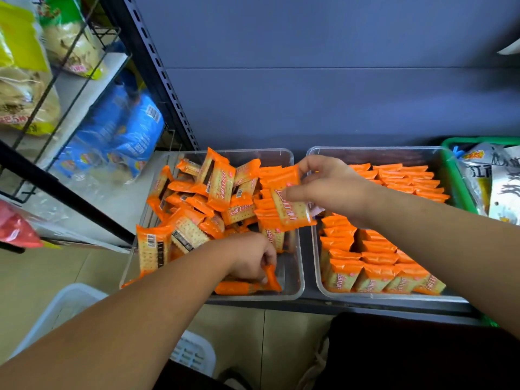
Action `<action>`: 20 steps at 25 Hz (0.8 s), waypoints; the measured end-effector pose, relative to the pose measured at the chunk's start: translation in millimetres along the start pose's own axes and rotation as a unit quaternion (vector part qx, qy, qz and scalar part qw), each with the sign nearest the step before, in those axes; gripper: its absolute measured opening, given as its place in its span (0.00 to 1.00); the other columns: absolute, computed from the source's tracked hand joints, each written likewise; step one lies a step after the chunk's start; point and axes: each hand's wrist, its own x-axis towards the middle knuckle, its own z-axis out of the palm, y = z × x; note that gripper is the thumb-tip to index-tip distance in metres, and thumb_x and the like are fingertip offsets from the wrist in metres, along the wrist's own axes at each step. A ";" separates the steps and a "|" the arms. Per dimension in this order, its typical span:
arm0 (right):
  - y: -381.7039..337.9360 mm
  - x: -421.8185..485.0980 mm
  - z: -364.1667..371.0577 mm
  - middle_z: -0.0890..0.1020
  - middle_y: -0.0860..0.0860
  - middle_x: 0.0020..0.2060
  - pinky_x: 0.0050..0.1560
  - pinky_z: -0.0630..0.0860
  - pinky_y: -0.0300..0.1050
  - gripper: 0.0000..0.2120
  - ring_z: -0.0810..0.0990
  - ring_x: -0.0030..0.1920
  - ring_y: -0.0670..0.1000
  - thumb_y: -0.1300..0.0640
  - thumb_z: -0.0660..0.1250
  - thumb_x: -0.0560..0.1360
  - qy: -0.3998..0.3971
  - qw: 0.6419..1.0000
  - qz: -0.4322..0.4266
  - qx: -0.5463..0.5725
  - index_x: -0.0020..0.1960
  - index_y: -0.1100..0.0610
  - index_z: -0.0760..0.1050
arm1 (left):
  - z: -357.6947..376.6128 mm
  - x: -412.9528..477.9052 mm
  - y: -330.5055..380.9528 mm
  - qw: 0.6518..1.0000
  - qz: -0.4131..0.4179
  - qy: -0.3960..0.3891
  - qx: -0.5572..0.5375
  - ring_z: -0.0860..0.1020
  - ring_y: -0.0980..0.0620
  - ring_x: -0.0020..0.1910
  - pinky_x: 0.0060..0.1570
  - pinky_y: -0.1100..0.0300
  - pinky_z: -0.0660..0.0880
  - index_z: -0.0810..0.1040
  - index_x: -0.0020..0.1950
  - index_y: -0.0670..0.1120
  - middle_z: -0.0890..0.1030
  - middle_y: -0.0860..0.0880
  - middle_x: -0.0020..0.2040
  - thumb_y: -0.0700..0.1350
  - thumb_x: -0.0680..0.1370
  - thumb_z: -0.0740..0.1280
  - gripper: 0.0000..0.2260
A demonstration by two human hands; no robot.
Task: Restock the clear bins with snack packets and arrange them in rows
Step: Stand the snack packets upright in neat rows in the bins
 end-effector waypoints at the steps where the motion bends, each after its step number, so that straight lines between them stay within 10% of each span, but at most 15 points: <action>1: -1.8 -0.7 -0.2 0.87 0.56 0.50 0.49 0.85 0.55 0.13 0.87 0.50 0.57 0.56 0.78 0.73 -0.006 1.000 0.002 0.002 0.54 0.51 0.77 | -6.1 -5.6 0.2 1.000 0.003 0.019 -0.003 0.78 0.51 0.52 0.48 0.54 0.77 0.82 0.54 0.57 0.79 0.54 0.52 0.47 0.76 0.77 0.09; 8: -11.9 -4.2 10.5 0.88 0.57 0.49 0.48 0.87 0.52 0.12 0.89 0.44 0.54 0.65 0.70 0.79 -0.026 0.998 0.028 0.054 0.60 0.53 0.77 | -33.7 -71.4 -21.8 0.975 -0.004 0.141 -0.169 0.83 0.52 0.46 0.48 0.52 0.83 0.82 0.50 0.55 0.84 0.54 0.44 0.38 0.75 0.76 0.12; 13: -3.8 1.1 26.5 0.86 0.55 0.49 0.48 0.85 0.55 0.09 0.86 0.43 0.56 0.57 0.73 0.74 -0.020 0.989 -0.058 -0.132 0.53 0.49 0.79 | -44.3 -104.5 -31.1 0.910 0.007 0.224 -0.349 0.88 0.47 0.47 0.54 0.46 0.84 0.85 0.54 0.48 0.88 0.48 0.44 0.30 0.76 0.74 0.14; 20: 15.7 18.7 57.7 0.80 0.47 0.57 0.67 0.66 0.55 0.16 0.75 0.62 0.52 0.46 0.69 0.77 -0.051 0.814 -0.135 -0.562 0.64 0.43 0.75 | -45.1 -102.6 -43.9 0.915 -0.010 0.259 -0.308 0.84 0.55 0.50 0.54 0.50 0.82 0.86 0.47 0.56 0.85 0.57 0.52 0.49 0.72 0.81 0.07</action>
